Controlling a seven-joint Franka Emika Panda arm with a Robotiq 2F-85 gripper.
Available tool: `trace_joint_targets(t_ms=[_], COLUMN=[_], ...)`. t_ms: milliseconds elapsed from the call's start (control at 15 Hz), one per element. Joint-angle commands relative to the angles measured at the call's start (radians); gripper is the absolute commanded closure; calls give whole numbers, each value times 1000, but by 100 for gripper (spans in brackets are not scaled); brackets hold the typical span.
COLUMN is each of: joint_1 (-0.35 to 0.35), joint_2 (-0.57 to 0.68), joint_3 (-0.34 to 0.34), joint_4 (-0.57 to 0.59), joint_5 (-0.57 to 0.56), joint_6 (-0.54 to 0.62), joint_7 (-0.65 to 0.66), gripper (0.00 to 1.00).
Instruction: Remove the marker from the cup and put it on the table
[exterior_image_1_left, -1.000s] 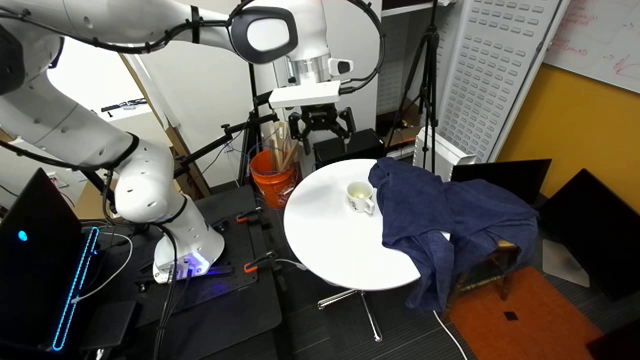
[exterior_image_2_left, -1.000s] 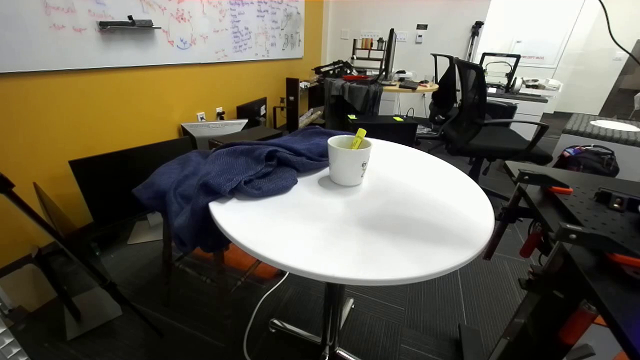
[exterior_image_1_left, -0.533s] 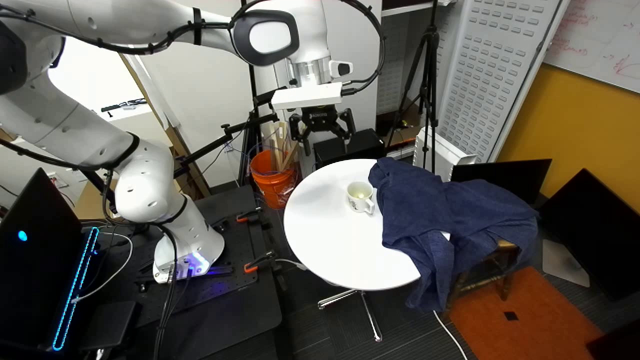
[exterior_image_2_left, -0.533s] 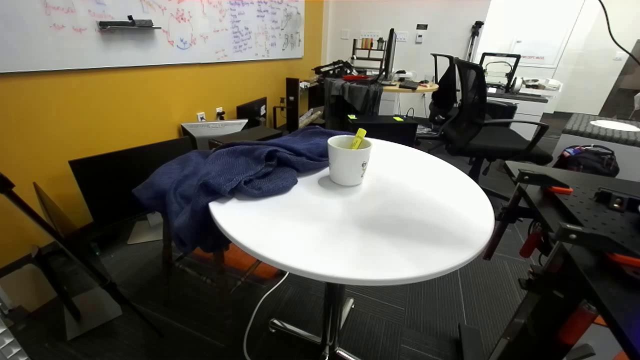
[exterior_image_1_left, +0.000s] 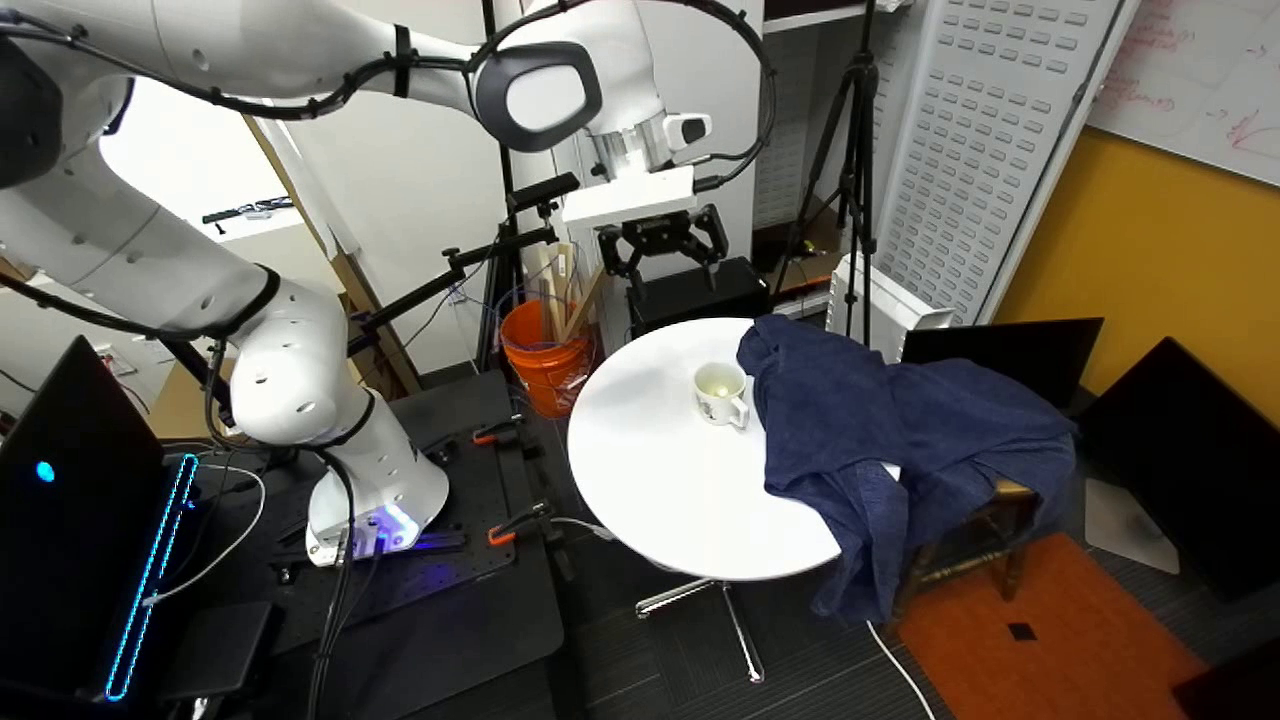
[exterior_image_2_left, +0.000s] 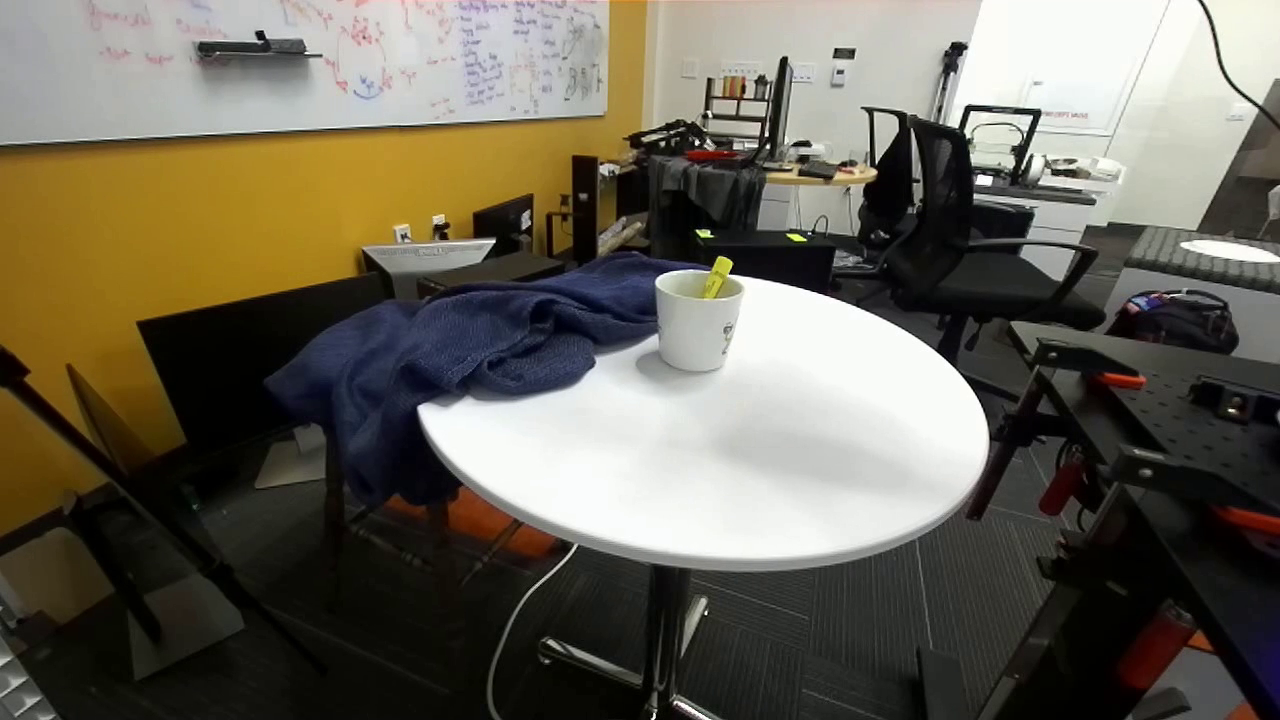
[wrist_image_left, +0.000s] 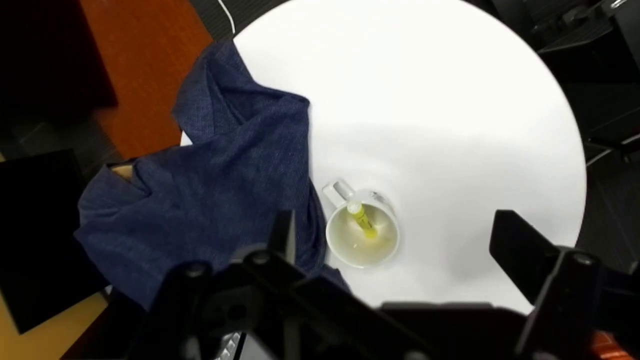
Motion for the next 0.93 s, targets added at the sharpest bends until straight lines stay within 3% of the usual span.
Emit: trace_joint_targets(t_ms=[0,400,867], joint_1=[11,8,5], joint_2=[38,127,260], joint_3=[10,38,70], joint_4=[-36,-39,8], joint_5=[53,61,64], joint_6=[127,231,255], joint_7=[-2,6,10], gripper=[0,0,0])
